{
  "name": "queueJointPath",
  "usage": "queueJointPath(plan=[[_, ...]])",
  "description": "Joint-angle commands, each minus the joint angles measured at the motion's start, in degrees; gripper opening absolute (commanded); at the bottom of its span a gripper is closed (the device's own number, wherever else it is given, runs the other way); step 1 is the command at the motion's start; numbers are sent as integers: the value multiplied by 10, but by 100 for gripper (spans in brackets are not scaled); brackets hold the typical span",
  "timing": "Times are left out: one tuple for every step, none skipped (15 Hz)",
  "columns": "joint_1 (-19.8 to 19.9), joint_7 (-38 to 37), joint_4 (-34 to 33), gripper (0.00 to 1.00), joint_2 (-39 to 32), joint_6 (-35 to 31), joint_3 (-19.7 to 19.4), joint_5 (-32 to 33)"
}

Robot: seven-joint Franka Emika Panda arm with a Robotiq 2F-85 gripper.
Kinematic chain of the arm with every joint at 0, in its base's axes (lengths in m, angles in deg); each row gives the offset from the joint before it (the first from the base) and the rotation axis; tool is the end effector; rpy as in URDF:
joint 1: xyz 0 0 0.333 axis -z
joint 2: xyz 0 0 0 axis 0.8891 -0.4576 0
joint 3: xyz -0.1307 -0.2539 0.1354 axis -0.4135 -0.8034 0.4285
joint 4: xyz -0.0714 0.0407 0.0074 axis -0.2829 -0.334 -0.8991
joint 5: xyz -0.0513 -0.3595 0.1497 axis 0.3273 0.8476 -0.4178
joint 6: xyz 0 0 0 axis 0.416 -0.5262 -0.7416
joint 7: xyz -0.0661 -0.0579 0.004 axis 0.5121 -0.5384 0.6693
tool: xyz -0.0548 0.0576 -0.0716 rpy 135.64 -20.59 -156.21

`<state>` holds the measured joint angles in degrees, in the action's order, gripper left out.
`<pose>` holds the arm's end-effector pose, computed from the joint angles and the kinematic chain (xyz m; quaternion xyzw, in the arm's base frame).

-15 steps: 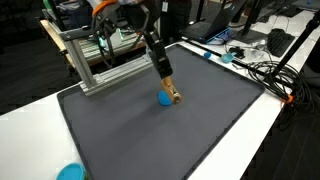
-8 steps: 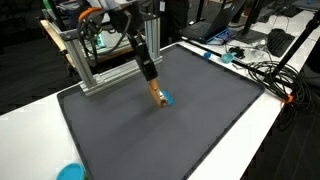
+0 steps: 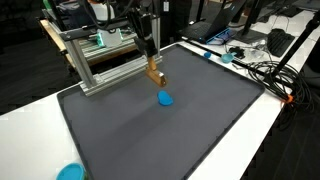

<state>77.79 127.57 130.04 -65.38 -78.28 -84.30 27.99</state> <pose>0.5335 -0.1382 0.4015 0.7713 0.6236 0.1272 0.0084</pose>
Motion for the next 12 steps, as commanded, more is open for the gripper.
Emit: queueJointPath(plan=[[-28,-1,1,22,1,1,-28,1],[-35,-57,14,22,10,-26,-27,39],[-44,-90,17,22,15,-29,-27,62],[-52,-119,14,22,16,-29,-27,82],[-60,-145,11,22,16,-32,-25,99],[-68,-164,10,22,17,-33,-24,112],[-75,-186,1,22,11,-17,-23,128],[-80,-205,-14,22,4,12,-24,145],[-80,-170,1,47,1,-16,-29,113],[-85,-185,-2,47,1,-7,-28,123],[-87,-193,-3,47,1,-3,-27,127],[-88,-190,-5,22,-3,9,-26,108]])
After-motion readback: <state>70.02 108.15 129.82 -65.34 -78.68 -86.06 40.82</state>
